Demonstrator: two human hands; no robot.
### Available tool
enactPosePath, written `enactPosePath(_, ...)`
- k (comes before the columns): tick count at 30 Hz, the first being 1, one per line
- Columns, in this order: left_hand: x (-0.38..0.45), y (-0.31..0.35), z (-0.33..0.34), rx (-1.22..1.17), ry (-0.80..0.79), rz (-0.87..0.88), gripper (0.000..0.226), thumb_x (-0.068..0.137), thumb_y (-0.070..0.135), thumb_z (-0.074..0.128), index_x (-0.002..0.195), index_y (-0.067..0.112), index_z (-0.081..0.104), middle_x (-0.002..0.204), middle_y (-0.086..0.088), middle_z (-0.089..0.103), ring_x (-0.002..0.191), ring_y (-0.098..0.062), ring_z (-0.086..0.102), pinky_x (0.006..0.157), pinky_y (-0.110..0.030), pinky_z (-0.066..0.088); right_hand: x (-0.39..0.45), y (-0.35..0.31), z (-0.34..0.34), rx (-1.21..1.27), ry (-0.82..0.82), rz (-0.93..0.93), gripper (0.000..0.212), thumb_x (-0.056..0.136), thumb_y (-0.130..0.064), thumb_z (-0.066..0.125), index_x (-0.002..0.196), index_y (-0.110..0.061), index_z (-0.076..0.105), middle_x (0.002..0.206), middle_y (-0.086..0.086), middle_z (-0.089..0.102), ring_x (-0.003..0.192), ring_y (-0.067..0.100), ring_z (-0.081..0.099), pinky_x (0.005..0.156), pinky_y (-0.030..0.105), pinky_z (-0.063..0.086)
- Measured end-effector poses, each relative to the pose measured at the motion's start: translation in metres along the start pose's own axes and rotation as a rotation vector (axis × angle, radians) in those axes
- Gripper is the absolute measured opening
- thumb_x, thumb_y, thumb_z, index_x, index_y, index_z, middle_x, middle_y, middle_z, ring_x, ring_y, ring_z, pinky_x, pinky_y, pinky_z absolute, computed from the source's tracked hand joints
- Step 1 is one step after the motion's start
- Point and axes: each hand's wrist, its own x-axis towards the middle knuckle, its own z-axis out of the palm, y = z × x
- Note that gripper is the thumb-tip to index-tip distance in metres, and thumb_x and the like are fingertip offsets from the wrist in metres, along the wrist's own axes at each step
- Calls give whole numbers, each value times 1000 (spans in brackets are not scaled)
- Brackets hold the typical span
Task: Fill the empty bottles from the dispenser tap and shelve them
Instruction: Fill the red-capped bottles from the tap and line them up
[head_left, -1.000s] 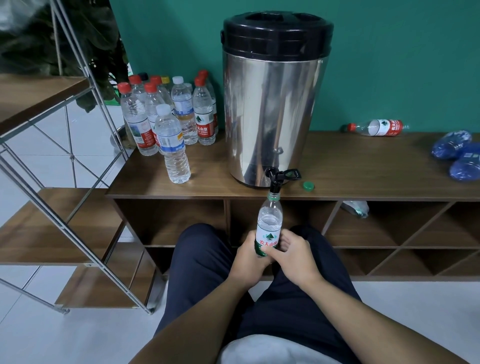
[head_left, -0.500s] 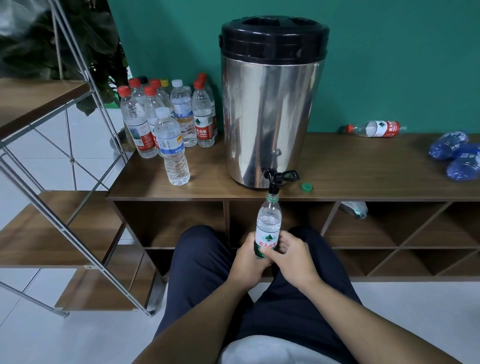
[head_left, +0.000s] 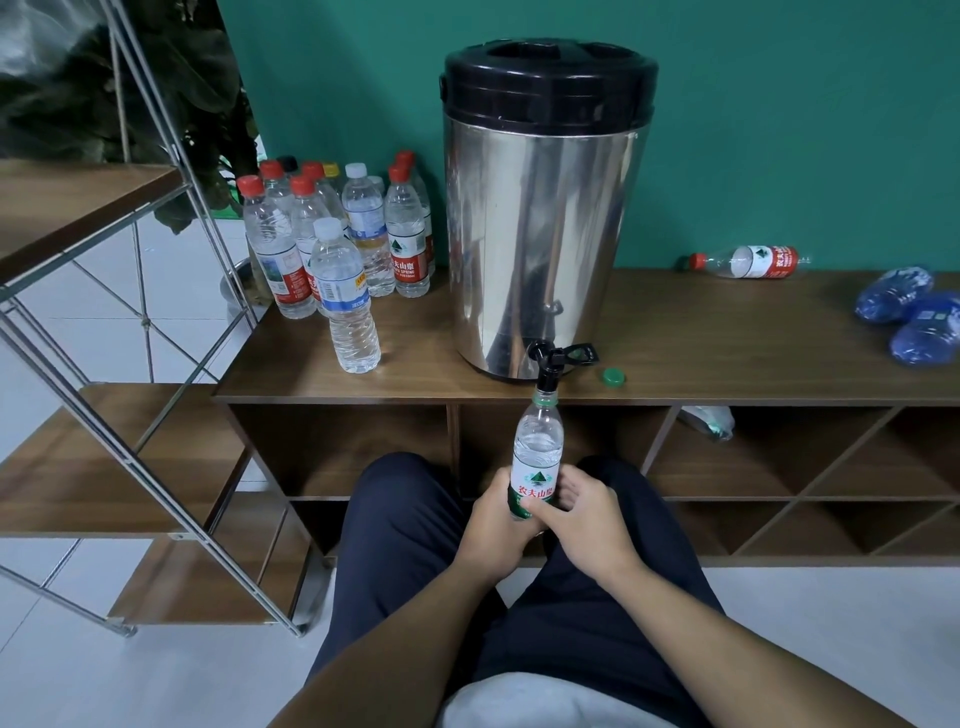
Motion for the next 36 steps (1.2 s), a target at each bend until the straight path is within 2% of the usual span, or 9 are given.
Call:
enactPosePath(12, 1, -3, 0, 3, 9, 14, 56, 85, 12, 87, 135, 25, 65, 119, 9, 78, 107, -6, 77, 92, -32, 65, -1, -3, 0, -11, 3, -7, 42, 88, -9, 92, 120, -32, 76, 108, -24, 81, 105, -2, 77, 80, 13, 59)
enactPosePath(22, 2, -4, 0, 6, 5, 15, 58, 82, 20, 86, 136, 25, 65, 118, 11, 78, 107, -6, 77, 92, -34, 66, -1, -2, 0, -11, -10, 5, 44, 88, -8, 91, 120, -34, 75, 110, -20, 82, 106, 3, 78, 81, 19, 62)
enactPosePath(26, 2, -6, 1, -7, 4, 8, 59, 82, 19, 87, 136, 25, 65, 117, 11, 79, 106, -7, 77, 91, -35, 66, -1, -4, -1, -28, -21, 13, 42, 88, -12, 92, 122, -31, 76, 112, -18, 82, 106, 3, 78, 82, 20, 63)
enactPosePath(29, 4, -7, 1, -25, 20, 5, 55, 84, 16, 90, 132, 26, 66, 115, 12, 78, 105, -7, 77, 87, -29, 64, 0, -4, -4, -32, -48, 18, 35, 92, -23, 90, 122, -33, 77, 113, -18, 82, 108, 5, 78, 86, 26, 65)
enactPosePath(32, 7, -8, 2, -50, 18, -12, 55, 84, 19, 94, 130, 30, 66, 114, 9, 79, 104, -11, 78, 90, -37, 66, 4, -7, -9, -72, -17, 20, 25, 96, -40, 84, 121, -38, 77, 116, -22, 80, 113, 2, 74, 100, 31, 60)
enactPosePath(34, 10, -10, 2, -64, 19, -26, 56, 82, 21, 96, 128, 32, 66, 113, 6, 80, 104, -16, 79, 93, -45, 67, 10, -17, -18, -41, 57, 5, 19, 100, -38, 80, 119, -35, 77, 115, -20, 81, 112, -1, 73, 104, 32, 59)
enactPosePath(36, 12, -12, 2, -66, 28, -37, 55, 82, 20, 96, 125, 32, 65, 113, 6, 79, 105, -16, 77, 95, -47, 66, 19, -33, -28, -16, 138, -31, 16, 104, -40, 75, 116, -30, 78, 110, -13, 81, 108, 3, 75, 103, 38, 60)
